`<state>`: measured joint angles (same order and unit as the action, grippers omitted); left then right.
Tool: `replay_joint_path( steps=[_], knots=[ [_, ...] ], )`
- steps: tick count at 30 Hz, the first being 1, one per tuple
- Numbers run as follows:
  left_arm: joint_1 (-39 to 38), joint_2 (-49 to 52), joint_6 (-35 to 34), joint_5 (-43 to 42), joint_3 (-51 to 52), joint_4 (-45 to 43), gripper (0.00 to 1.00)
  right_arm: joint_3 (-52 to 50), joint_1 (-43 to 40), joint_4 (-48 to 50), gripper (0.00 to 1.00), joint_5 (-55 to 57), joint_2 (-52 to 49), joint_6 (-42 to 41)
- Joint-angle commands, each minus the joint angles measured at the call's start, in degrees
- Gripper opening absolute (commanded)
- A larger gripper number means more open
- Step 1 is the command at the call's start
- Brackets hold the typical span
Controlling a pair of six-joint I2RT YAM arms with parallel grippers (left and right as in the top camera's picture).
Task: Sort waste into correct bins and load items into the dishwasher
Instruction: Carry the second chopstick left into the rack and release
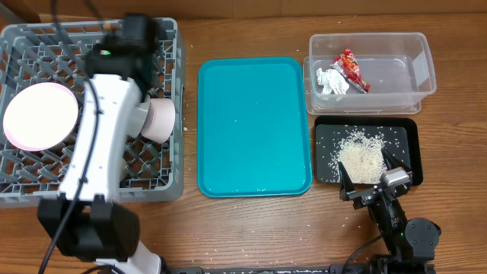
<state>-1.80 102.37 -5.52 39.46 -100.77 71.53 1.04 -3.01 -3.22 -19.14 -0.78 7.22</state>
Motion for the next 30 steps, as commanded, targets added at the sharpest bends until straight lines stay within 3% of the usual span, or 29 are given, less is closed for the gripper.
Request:
replay_joint_path(
  steps=[1,7,11,12,14,16,21,28,30],
  knots=[
    [8.1,2.4,8.7,-10.5,2.9,-4.4,0.04,-0.6,0.0,0.1,1.0,0.0,0.5,-0.4],
    [14.3,5.4,16.0,-20.7,3.6,-8.7,0.04,-0.6,0.0,0.1,1.0,0.0,0.5,-0.4],
    [15.1,6.9,17.2,-21.3,3.6,-9.2,0.04,-0.6,0.0,0.1,1.0,0.0,0.5,-0.4],
    [15.1,7.0,17.1,-21.4,3.6,-9.4,0.06,-0.6,0.0,0.1,1.0,0.0,0.5,-0.4],
    [15.1,7.0,17.1,-21.6,3.6,-9.5,0.27,-0.6,0.0,0.1,0.99,0.0,0.5,-0.4],
    [15.1,6.8,17.0,-21.6,3.5,-9.2,0.32,-0.6,0.0,0.1,1.0,0.0,0.5,-0.4],
    [17.6,4.3,4.3,-24.4,2.9,-7.1,0.52,-0.6,0.0,0.1,1.0,0.0,0.5,-0.4],
    [33.6,-1.3,-6.8,-49.6,2.9,-10.4,0.57,-0.6,0.0,0.1,1.0,0.0,0.5,-0.4],
    [37.6,-1.2,-8.0,-53.0,2.9,-10.8,0.57,-0.6,0.0,0.1,1.0,0.0,0.5,-0.4]
  ],
)
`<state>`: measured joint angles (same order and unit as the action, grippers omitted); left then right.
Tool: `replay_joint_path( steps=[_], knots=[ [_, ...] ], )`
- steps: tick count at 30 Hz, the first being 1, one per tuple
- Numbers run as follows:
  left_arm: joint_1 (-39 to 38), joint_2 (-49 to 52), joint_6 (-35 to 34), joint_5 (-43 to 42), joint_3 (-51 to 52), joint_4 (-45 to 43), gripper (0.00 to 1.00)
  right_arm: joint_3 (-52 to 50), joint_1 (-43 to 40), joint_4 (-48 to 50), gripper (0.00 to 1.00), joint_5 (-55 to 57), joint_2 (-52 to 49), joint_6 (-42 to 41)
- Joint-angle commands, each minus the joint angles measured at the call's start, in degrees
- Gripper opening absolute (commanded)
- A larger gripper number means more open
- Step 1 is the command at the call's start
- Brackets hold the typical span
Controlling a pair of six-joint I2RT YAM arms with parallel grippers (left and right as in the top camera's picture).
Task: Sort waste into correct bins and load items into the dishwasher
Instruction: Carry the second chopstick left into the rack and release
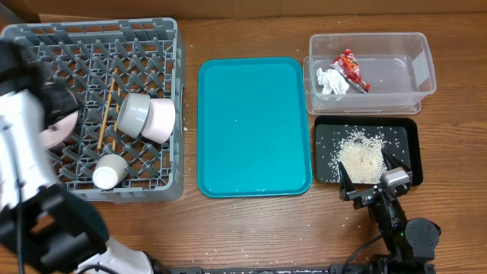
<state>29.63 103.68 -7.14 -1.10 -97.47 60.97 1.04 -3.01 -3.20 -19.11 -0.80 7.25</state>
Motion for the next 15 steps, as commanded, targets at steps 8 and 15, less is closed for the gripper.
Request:
replay_joint_path(
  steps=[8,15],
  knots=[
    [16.9,3.8,-7.7,-10.1,0.2,-0.2,0.55,-0.6,0.0,0.1,1.0,0.0,0.6,-0.4],
    [21.5,9.4,-7.8,-10.1,0.2,0.3,0.45,-0.6,0.0,0.1,0.99,0.0,0.6,-0.4]
  ],
)
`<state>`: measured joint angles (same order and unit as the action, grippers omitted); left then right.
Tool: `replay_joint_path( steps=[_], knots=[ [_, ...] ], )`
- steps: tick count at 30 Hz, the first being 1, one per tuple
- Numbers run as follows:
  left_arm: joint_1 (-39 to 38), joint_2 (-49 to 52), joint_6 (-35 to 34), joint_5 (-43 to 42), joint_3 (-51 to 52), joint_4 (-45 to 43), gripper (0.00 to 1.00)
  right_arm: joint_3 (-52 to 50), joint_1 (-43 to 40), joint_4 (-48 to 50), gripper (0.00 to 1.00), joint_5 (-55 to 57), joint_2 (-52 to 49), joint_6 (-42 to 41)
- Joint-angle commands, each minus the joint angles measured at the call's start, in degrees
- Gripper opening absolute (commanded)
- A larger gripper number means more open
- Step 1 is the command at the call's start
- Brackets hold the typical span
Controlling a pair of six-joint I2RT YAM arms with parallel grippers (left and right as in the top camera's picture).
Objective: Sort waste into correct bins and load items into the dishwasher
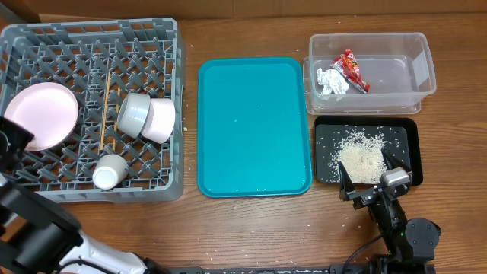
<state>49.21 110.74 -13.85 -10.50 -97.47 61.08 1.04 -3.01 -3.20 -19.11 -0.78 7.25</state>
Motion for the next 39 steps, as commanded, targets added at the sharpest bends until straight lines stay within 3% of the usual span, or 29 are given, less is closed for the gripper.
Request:
replay_joint_path(
  steps=[1,8,10,11,12,16,18,20,27,36,38,39],
  knots=[
    [2.3,3.0,-1.3,-0.7,0.2,0.2,0.43,-0.6,0.0,0.1,1.0,0.0,0.5,-0.4],
    [3.0,4.2,-1.3,-2.2,0.2,-2.1,0.26,-0.6,0.0,0.1,1.0,0.0,0.5,-0.4],
    [2.9,4.2,0.2,-5.0,0.2,-3.4,0.29,-0.6,0.0,0.1,1.0,0.0,0.5,-0.4],
    [2.9,4.2,0.4,-6.8,0.2,-4.3,0.38,-0.6,0.0,0.1,0.99,0.0,0.5,-0.4],
    [2.9,4.2,0.5,-7.1,0.2,-4.4,0.38,-0.6,0.0,0.1,1.0,0.0,0.5,-0.4],
    [2.9,4.2,2.8,-6.9,0.2,-4.4,0.27,-0.6,0.0,0.1,1.0,0.0,0.5,-0.4],
    [2.9,4.3,3.6,-6.6,0.3,-4.3,0.27,-0.6,0.0,0.1,1.0,0.0,0.5,-0.4],
    [2.9,4.3,3.6,-6.5,0.3,-3.2,0.04,-0.6,0.0,0.1,1.0,0.0,0.5,-0.4],
    [2.8,0.3,4.3,-6.7,-0.1,-1.0,0.04,-0.6,0.0,0.1,1.0,0.0,0.5,-0.4],
    [-4.8,-9.7,5.3,6.3,-0.6,-1.4,0.04,-0.6,0.0,0.1,1.0,0.0,0.5,-0.4],
    [-8.5,-10.1,6.4,13.2,-0.6,-0.3,0.04,-0.6,0.0,0.1,1.0,0.0,0.5,-0.4],
    [-12.3,-10.1,6.4,20.9,-0.6,1.2,0.04,-0.6,0.0,0.1,1.0,0.0,0.5,-0.4]
  ],
)
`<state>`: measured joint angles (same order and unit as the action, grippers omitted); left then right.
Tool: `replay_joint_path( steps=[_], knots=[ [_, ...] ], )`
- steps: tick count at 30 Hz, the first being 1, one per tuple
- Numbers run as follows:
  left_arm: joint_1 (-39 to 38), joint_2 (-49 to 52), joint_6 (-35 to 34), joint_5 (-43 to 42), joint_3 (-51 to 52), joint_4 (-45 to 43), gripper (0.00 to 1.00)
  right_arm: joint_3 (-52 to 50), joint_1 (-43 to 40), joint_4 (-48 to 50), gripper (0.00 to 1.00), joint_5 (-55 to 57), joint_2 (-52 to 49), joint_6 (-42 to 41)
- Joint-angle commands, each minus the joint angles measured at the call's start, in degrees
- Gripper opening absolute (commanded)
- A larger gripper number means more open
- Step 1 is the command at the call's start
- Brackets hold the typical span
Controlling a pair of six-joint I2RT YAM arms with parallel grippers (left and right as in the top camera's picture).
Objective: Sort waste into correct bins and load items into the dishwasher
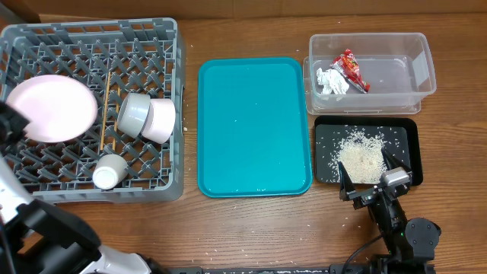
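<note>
A pink plate [55,109] sits tilted over the left part of the grey dish rack [91,46]. My left gripper [11,122] is at the plate's left rim and looks shut on it, half cut off by the frame edge. In the rack lie a grey cup [133,113], a pale pink cup [158,120], a small white cup [109,171] and chopsticks [105,114]. My right gripper [365,164] stands open and empty over the front of the black tray [403,133], above the spilled rice [359,156].
A teal tray [255,125] lies in the middle of the table. A clear bin [415,61] at the back right holds a red wrapper [351,68] and a crumpled white tissue [329,81]. My white left arm [15,198] runs along the rack's left front corner.
The pink plate has shifted to the right and slightly toward the back of the rack, with my left gripper at its left rim. The right arm has not moved.
My left arm first stretched across the rack to its back edge, with the plate lying at the rack's left. Then the arm was at the left edge, over the plate. Then its gripper was at the plate's rim, and now the plate sits further right.
</note>
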<state>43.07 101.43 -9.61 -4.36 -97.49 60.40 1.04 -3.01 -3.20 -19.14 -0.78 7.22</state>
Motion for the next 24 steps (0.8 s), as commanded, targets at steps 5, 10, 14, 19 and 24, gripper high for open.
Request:
replay_joint_path(
  steps=[5,10,14,19,24],
  knots=[
    [-20.9,-0.7,2.4,41.4,-0.5,3.9,0.04,-0.6,0.0,0.1,1.0,0.0,0.5,-0.4],
    [-32.7,-0.7,3.8,61.7,-0.5,3.2,0.04,-0.6,0.0,0.1,1.0,0.0,0.5,-0.4],
    [-36.6,-0.7,6.5,69.8,-0.5,2.1,0.04,-0.6,0.0,0.1,1.0,0.0,0.5,-0.4],
    [-38.0,-0.7,9.8,74.8,-0.5,-0.2,0.04,-0.6,0.0,0.1,1.0,0.0,0.5,-0.4],
    [-38.0,-0.7,9.8,69.5,-0.5,-1.1,0.04,-0.6,0.0,0.1,1.0,0.0,0.5,-0.4]
  ],
)
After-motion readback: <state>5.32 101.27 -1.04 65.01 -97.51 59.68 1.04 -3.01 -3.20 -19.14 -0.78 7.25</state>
